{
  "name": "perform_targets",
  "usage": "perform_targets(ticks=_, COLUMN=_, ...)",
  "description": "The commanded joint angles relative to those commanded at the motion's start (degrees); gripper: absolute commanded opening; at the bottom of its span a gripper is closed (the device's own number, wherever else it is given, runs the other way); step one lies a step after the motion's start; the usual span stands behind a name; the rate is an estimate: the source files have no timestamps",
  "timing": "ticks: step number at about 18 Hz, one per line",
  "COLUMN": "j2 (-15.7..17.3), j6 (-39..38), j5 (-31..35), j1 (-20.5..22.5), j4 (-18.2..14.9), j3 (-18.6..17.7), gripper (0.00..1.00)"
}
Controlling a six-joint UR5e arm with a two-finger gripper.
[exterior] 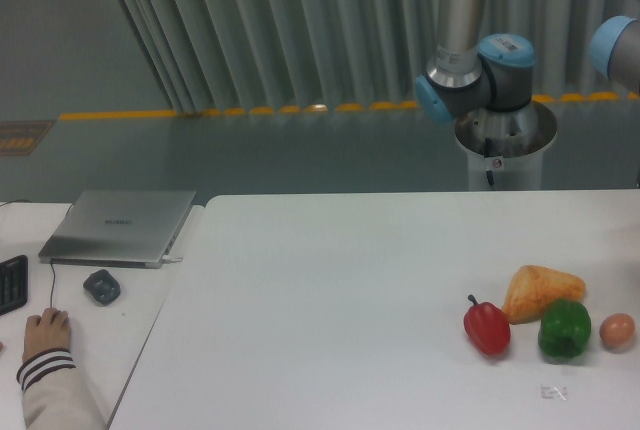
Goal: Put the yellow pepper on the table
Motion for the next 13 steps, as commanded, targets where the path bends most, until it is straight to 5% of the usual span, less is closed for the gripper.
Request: perform_targets(ticks=13, j2=4.7, j6=-1.0, j5=-2.9, j1=3.7, j4=0.8, j3=-3.4, gripper=1.00)
